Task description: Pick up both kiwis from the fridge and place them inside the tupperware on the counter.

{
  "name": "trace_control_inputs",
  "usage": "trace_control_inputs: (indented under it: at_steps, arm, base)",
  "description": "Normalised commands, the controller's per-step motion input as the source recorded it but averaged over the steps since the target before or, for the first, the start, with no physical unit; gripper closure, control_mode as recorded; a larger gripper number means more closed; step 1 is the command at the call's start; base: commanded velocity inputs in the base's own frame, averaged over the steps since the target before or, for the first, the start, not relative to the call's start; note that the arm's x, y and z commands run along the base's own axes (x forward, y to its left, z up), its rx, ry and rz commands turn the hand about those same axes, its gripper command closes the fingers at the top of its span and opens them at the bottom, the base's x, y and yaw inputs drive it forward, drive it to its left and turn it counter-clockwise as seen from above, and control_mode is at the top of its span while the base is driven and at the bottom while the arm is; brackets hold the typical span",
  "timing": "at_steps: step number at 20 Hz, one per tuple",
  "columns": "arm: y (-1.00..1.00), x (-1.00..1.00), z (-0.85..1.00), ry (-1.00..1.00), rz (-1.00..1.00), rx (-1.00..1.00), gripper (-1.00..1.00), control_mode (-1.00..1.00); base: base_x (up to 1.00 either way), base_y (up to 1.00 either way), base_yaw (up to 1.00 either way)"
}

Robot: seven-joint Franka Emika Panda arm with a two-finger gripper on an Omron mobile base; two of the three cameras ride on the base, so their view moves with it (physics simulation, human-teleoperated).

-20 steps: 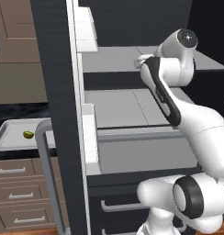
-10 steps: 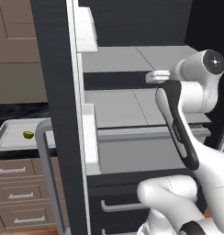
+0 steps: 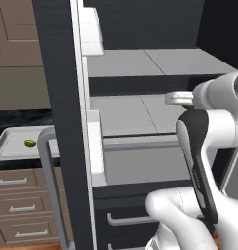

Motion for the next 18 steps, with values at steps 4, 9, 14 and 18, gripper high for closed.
trace_control_inputs:
  at_steps: [4,9,14,18]
  arm:
    - [0.0,-0.71,0.0,0.08,-0.04,0.0,1.0,-1.0]
    - [0.0,-0.69,0.0,0.01,-0.04,0.0,1.0,-1.0]
    - [0.0,-0.43,0.0,0.0,-0.02,0.0,1.0,1.0]
    - [0.0,0.0,0.0,0.0,0.0,0.0,1.0,1.0]
  base:
    - [0.0,0.0,0.0]
    - [0.0,0.0,0.0]
    - [-0.31,0.0,0.0]
    - [-0.86,0.0,0.0]
